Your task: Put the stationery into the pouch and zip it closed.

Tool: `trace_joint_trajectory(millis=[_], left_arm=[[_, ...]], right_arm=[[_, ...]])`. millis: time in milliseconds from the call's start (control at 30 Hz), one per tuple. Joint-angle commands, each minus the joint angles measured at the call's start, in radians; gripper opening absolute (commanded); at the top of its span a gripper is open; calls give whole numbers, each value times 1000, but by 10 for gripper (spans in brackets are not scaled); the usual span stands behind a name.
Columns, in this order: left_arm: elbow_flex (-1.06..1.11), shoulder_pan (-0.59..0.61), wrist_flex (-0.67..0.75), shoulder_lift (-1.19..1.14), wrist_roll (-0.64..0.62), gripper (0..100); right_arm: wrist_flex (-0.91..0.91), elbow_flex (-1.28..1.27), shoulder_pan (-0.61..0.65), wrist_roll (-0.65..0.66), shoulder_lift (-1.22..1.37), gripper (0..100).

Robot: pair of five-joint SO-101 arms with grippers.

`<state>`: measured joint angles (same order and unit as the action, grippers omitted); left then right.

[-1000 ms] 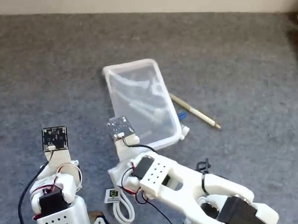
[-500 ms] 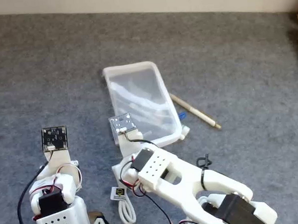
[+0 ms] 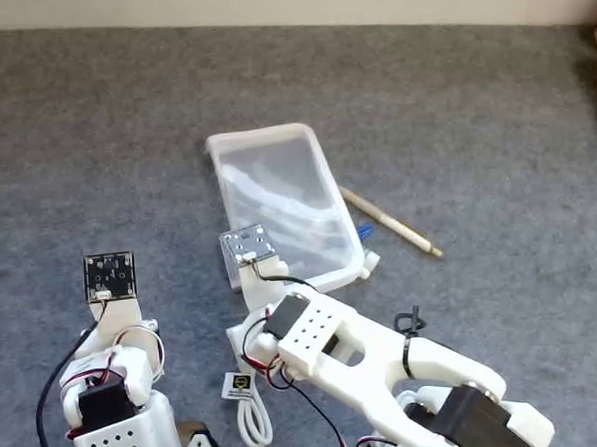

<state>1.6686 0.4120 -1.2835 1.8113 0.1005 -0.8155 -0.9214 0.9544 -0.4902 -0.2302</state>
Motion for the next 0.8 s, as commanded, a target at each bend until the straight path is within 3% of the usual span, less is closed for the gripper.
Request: trace_joint_trajectory(millis=[0,233,333,433,533,767], left_arm=[[-42,12,14,8,-12,6],[-42,12,14,8,-12,6],[-42,12,14,8,-12,6],[-42,12,14,8,-12,6],[-42,12,14,8,-12,6],[-42,12,14,8,-12,6]], right_arm=[[-30,8,-19,17,99,33],[-165,108,-21,25,131,42],[-220,163,-25,17,137,105],[-220,174,-24,9,139,161],[-220,182,-21,-61,139,159],[-96,173,-15,-83,147,159]])
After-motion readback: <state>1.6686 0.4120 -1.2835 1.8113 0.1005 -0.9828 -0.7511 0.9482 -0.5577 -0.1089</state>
